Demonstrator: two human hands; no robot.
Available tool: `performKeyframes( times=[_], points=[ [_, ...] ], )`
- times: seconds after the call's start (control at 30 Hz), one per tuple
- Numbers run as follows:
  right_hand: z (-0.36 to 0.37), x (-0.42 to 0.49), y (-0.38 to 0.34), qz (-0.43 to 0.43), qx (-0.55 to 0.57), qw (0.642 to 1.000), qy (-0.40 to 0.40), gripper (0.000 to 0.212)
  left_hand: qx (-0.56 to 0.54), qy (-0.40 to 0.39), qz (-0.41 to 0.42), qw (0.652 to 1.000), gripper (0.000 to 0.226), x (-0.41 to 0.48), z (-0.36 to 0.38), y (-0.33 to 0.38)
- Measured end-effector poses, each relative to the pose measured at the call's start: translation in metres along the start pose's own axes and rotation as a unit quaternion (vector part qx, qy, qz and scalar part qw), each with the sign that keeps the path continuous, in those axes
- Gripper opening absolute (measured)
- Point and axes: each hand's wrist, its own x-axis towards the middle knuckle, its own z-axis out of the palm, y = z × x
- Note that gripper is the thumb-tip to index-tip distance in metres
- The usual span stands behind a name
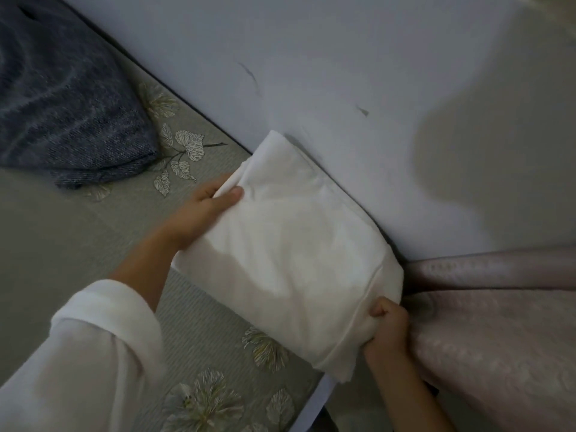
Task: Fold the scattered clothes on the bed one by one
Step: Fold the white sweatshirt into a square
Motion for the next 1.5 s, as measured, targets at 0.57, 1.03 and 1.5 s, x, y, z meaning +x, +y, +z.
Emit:
performKeyframes(
  times=[0.57,1.03,1.5],
  points=[
    [0.015,0.018,0.020,-0.275,-0.431,0.851,0.119,0.067,0.406,0.227,0.044,0.884,0.057,0.032,0.030,-0.041],
    [0.057,0.091,0.033,-0.416,-0.733,0.534,-0.067,0.075,0.572,0.084,0.152,0.802,0.057,0.075,0.073,-0.095],
    [0.166,0.026,0.068,-0.542,-0.572,0.598,-0.146,0.053,0.319,0.250,0.007,0.914,0.054,-0.004,-0.047,-0.125]
  ],
)
